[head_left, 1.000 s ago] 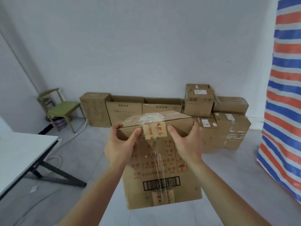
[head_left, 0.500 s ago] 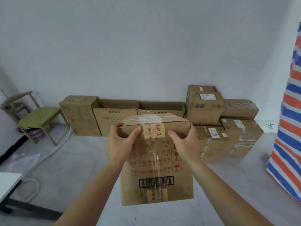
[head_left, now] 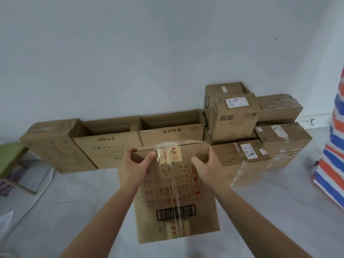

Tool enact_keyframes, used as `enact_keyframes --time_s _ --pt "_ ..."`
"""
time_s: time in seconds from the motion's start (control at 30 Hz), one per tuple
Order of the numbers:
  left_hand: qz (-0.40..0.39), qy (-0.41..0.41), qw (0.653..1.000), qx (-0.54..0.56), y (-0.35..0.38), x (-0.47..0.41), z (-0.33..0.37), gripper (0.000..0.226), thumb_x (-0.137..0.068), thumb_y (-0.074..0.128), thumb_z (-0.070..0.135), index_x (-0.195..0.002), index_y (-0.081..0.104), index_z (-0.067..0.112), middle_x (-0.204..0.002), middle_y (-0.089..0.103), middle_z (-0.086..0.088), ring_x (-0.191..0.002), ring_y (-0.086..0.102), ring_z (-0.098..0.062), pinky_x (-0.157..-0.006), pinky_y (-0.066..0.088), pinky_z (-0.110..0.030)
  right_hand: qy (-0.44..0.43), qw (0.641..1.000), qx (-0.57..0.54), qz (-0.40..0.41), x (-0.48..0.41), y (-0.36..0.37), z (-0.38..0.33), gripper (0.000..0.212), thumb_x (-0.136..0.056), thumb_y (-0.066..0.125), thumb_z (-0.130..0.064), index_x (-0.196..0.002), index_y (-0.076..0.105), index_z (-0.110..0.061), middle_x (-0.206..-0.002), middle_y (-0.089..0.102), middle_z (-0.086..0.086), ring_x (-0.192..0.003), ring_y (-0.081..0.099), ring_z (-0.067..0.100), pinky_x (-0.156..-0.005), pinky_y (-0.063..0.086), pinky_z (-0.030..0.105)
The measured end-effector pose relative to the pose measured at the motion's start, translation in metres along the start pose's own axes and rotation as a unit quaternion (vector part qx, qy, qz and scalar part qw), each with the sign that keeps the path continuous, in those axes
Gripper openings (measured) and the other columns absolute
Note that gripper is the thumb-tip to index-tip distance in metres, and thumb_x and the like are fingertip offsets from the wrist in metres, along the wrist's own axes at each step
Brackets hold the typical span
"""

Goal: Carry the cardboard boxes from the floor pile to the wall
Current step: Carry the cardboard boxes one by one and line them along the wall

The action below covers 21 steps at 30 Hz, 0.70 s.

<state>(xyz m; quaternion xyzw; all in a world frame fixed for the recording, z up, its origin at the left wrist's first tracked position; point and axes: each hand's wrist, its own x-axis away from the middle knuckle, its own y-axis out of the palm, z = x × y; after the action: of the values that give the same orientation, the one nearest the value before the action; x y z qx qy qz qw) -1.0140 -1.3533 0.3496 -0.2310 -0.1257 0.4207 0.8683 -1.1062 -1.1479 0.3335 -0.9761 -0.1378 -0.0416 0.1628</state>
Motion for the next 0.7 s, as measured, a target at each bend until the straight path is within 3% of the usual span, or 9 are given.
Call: enact_keyframes --time_s 0.13,0.2,0.27,0.4,0.47,0.6,0.7 --pt "-0.019 -0.034 0.999 0.003 0.027 -0.069 0.001 0.081 -0.066 0.079 0.066 -0.130 0.049 0.027 -0.112 0.061 0.005 -0.104 0.060 -0.019 -0.087 0.056 -0.045 0.027 0.998 0.031 -0.038 -0.072 0.012 -0.010 0.065 -0.093 0.064 -0.029 -0.150 0.035 -0.030 -0.115 0.058 -0.012 -0.105 0.055 0.011 -0.090 0.043 0.031" --pt "-0.036 -0.082 0.996 0.026 0.041 -0.108 -0.001 0.094 -0.062 0.083 0.063 -0.136 0.042 0.022 -0.118 0.056 0.003 -0.110 0.056 -0.022 -0.092 0.054 -0.047 0.067 0.996 0.031 -0.055 -0.110 0.020 -0.012 0.073 -0.094 0.062 -0.033 -0.157 0.023 -0.029 -0.128 0.054 -0.006 -0.116 0.053 0.018 -0.095 0.044 0.037" --pt "-0.052 -0.136 0.987 0.073 0.058 -0.144 -0.001 0.094 -0.062 0.086 0.056 -0.133 0.042 0.014 -0.116 0.056 0.001 -0.109 0.056 -0.022 -0.087 0.052 -0.040 0.100 0.993 0.020 -0.061 -0.147 0.028 -0.014 0.076 -0.096 0.061 -0.036 -0.157 0.017 -0.026 -0.128 0.054 -0.004 -0.114 0.056 0.019 -0.099 0.048 0.044" --pt "-0.123 -0.197 0.966 0.113 0.099 -0.217 -0.023 0.055 -0.071 0.084 0.045 -0.110 0.059 0.015 -0.104 0.064 0.000 -0.099 0.059 -0.020 -0.074 0.047 -0.032 0.133 0.988 0.042 -0.070 -0.213 0.057 -0.005 0.069 -0.092 0.064 -0.037 -0.148 0.028 -0.023 -0.119 0.059 0.000 -0.105 0.060 0.018 -0.085 0.053 0.038" --pt "-0.151 -0.217 0.955 0.136 0.121 -0.251 -0.039 0.057 -0.072 0.083 0.044 -0.117 0.058 0.019 -0.109 0.065 -0.001 -0.102 0.060 -0.021 -0.076 0.050 -0.035 0.149 0.986 0.045 -0.066 -0.240 0.068 0.002 0.068 -0.088 0.068 -0.038 -0.145 0.035 -0.026 -0.123 0.058 -0.001 -0.107 0.058 0.016 -0.084 0.051 0.036" --pt "-0.182 -0.229 0.947 0.133 0.172 -0.308 -0.065 0.063 -0.073 0.080 0.050 -0.125 0.055 0.025 -0.117 0.064 0.000 -0.105 0.062 -0.023 -0.090 0.056 -0.049 0.226 0.973 0.005 -0.057 -0.303 0.088 0.035 0.081 -0.074 0.073 -0.053 -0.145 0.038 -0.034 -0.122 0.061 -0.003 -0.111 0.060 0.018 -0.095 0.053 0.048" --pt "-0.209 -0.229 0.945 0.107 0.217 -0.335 -0.094 0.071 -0.072 0.079 0.057 -0.130 0.053 0.026 -0.120 0.064 0.005 -0.110 0.062 -0.020 -0.096 0.054 -0.046 0.258 0.966 -0.002 -0.029 -0.342 0.105 0.080 0.090 -0.069 0.071 -0.055 -0.148 0.031 -0.041 -0.126 0.058 -0.006 -0.114 0.057 0.018 -0.100 0.049 0.050"
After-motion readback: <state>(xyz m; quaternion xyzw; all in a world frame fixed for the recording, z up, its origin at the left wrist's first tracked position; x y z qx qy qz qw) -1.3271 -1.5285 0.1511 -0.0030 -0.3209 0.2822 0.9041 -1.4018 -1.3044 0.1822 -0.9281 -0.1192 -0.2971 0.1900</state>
